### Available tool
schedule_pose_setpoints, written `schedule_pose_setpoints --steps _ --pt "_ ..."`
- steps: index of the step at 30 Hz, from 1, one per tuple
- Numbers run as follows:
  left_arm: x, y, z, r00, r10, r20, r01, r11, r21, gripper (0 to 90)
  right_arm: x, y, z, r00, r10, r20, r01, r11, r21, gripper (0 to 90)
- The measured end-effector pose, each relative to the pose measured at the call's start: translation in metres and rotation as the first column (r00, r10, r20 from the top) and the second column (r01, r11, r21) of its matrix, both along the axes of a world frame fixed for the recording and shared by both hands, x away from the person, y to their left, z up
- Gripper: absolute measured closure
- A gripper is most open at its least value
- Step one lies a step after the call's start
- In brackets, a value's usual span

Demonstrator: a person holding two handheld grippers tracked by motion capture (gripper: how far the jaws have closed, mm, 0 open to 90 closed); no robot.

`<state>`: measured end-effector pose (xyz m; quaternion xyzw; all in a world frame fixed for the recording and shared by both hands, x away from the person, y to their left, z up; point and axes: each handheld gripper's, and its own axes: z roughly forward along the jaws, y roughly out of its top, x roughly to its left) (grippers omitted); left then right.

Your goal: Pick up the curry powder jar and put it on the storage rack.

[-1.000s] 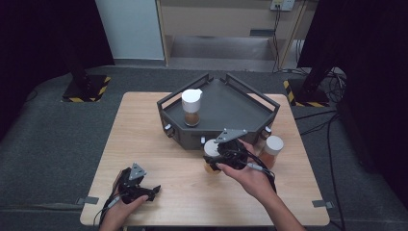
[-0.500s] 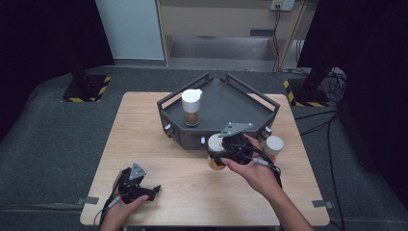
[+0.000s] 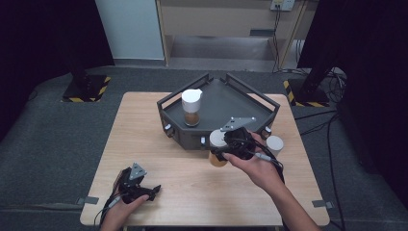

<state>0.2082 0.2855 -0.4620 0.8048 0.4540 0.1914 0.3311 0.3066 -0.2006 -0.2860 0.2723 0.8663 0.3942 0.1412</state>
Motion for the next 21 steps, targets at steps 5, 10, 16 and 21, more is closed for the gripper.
schedule_pose_setpoints --steps 5,10,16,21 --pt "0.000 0.000 0.000 1.0000 0.001 0.000 -0.001 1.0000 0.000 0.0 0.002 -0.002 0.003 1.0000 -0.005 0.002 0.005 1.000 0.002 33.8" --pt "0.000 -0.001 0.000 1.0000 0.005 0.000 -0.005 1.0000 -0.001 0.0 0.004 -0.002 0.008 1.0000 -0.007 0.005 0.007 1.000 0.003 33.8" --pt "0.000 -0.002 0.000 0.9999 0.010 0.001 -0.010 0.9999 -0.001 0.0 0.005 -0.003 0.013 0.9999 -0.012 0.005 0.012 1.000 0.010 33.8" --pt "0.000 -0.002 0.000 0.9999 0.010 0.001 -0.010 0.9999 -0.001 0.0 0.005 -0.004 0.013 0.9998 -0.022 0.001 0.022 1.000 0.021 33.8"
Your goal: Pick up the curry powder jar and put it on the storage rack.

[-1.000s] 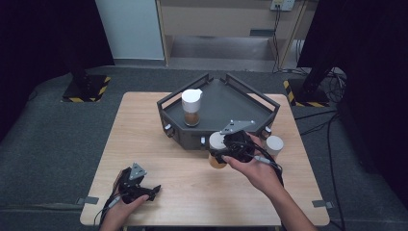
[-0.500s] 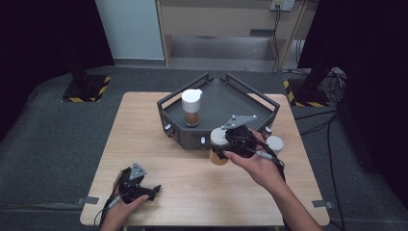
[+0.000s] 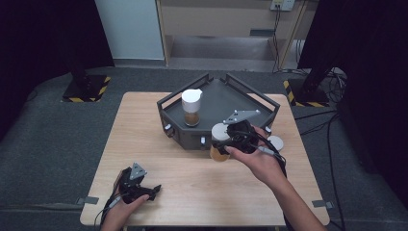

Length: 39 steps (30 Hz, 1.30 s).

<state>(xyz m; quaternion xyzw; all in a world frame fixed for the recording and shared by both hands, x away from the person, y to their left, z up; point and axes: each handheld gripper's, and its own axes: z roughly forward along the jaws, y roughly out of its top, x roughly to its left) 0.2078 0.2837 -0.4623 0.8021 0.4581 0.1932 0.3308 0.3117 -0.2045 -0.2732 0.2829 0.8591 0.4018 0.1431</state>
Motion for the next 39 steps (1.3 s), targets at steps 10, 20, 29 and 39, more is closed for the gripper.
schedule_pose_setpoints --steps 10,20,29,39 --pt "0.000 0.000 0.000 1.0000 0.002 0.000 -0.002 1.0000 0.001 0.0 0.002 0.008 0.002 1.0000 0.007 -0.004 -0.007 1.000 -0.011 33.8" --pt "0.000 -0.001 0.000 1.0000 0.003 0.000 -0.003 1.0000 0.001 0.0 0.003 0.013 0.012 0.9999 0.009 0.008 -0.009 1.000 -0.007 33.8" --pt "0.000 -0.001 0.000 1.0000 0.003 -0.001 -0.003 1.0000 0.004 0.0 0.003 0.017 0.024 0.9996 0.015 0.024 -0.015 1.000 -0.016 33.8" --pt "0.000 -0.001 0.000 1.0000 0.004 -0.002 -0.004 1.0000 0.003 0.0 0.006 0.017 0.033 0.9994 0.005 0.034 -0.005 1.000 -0.018 33.8"
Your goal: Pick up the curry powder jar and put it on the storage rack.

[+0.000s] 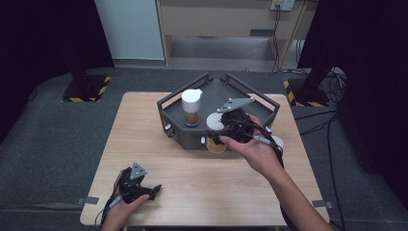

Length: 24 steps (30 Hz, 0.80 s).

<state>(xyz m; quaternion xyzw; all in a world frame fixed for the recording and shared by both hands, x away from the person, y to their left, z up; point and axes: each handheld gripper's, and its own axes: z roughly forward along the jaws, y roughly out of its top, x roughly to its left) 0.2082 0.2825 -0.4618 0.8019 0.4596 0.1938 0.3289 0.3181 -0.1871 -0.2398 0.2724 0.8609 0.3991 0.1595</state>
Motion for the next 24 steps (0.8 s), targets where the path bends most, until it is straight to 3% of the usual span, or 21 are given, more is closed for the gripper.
schedule_pose_setpoints --steps 16,24 --pt "0.000 0.000 0.000 1.0000 0.002 0.000 -0.002 1.0000 0.000 0.0 0.008 0.002 0.004 0.9998 -0.018 -0.005 0.018 1.000 0.002 33.8" --pt "-0.001 -0.001 0.000 1.0000 0.009 0.001 -0.009 1.0000 0.000 0.0 0.011 0.003 0.013 0.9998 -0.021 0.000 0.021 1.000 0.009 33.8"
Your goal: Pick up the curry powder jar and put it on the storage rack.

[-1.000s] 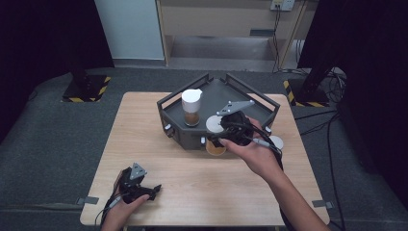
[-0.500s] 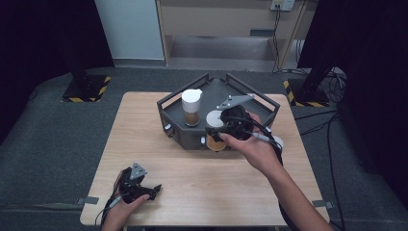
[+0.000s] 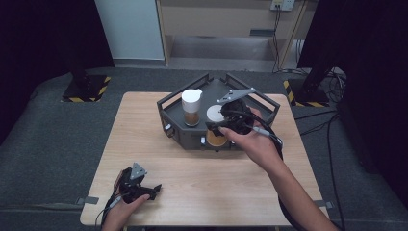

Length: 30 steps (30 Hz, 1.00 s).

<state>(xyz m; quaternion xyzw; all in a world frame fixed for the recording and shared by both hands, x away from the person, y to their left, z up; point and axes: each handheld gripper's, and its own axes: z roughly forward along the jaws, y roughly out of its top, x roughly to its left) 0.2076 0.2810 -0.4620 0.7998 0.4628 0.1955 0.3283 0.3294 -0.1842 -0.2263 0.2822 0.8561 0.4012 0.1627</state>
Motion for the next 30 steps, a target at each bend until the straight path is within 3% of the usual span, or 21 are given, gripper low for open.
schedule_pose_setpoints --steps 7,12,30 --pt "-0.001 -0.003 0.000 0.9998 0.018 0.000 -0.018 0.9998 -0.001 0.0 0.011 0.005 0.013 1.0000 -0.001 -0.010 0.001 1.000 -0.015 33.8" --pt "-0.001 -0.004 0.000 0.9998 0.021 0.000 -0.021 0.9998 -0.002 0.0 0.017 0.009 0.020 1.0000 -0.005 0.007 0.005 1.000 -0.013 33.8" --pt "-0.001 -0.005 0.000 0.9997 0.025 0.000 -0.025 0.9997 -0.001 0.0 0.031 0.010 0.004 0.9990 -0.045 -0.002 0.045 0.999 0.004 33.8"
